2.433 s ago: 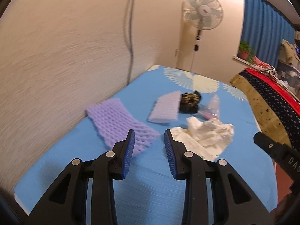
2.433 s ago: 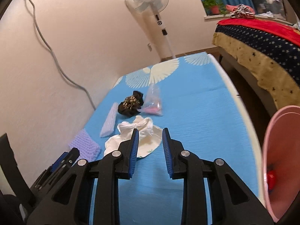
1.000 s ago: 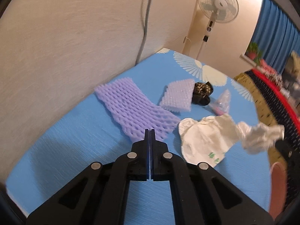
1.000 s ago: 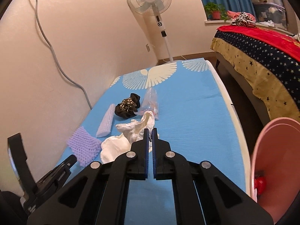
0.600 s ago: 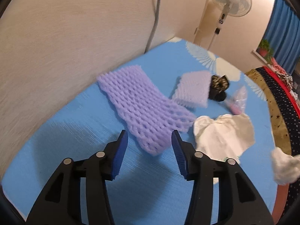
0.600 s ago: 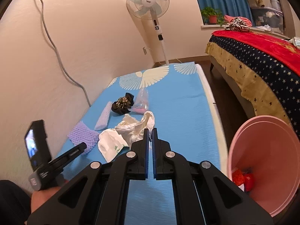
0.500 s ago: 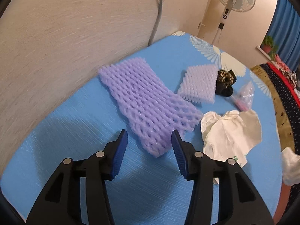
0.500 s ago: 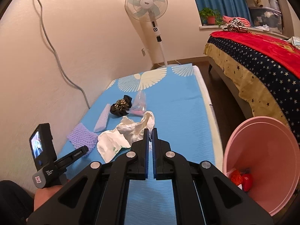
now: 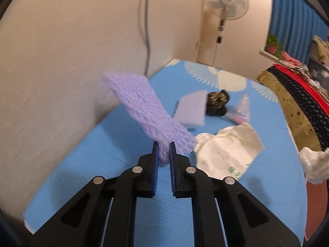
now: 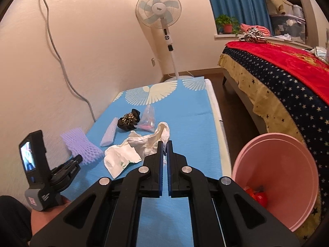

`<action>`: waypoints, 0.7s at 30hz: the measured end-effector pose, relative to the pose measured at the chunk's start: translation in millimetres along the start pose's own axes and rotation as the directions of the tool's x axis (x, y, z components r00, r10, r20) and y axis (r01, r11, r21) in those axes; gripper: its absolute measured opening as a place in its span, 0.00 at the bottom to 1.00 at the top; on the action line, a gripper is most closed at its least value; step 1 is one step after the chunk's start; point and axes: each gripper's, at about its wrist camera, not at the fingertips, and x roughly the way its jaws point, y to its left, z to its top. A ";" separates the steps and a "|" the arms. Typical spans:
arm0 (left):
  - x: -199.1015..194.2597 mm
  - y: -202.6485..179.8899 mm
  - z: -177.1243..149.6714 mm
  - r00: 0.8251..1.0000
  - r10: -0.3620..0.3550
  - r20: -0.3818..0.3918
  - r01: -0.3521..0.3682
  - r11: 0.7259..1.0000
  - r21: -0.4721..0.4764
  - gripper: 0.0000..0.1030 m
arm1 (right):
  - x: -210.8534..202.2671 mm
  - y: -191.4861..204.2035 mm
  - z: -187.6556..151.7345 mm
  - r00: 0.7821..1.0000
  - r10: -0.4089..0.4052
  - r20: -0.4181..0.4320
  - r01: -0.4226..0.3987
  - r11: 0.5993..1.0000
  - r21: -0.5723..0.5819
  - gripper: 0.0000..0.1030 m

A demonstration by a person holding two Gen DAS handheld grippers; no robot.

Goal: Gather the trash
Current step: 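Lift the purple foam net with the left tool while the right tool holds the white tissue, then carry the purple net and white tissue over the pink bin with both tools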

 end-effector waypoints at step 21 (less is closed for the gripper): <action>-53.7 -48.6 -19.8 0.963 -0.266 0.035 0.259 0.956 0.135 0.10 | -51.7 -45.1 -0.1 0.987 -0.151 0.061 0.145 0.985 0.090 0.03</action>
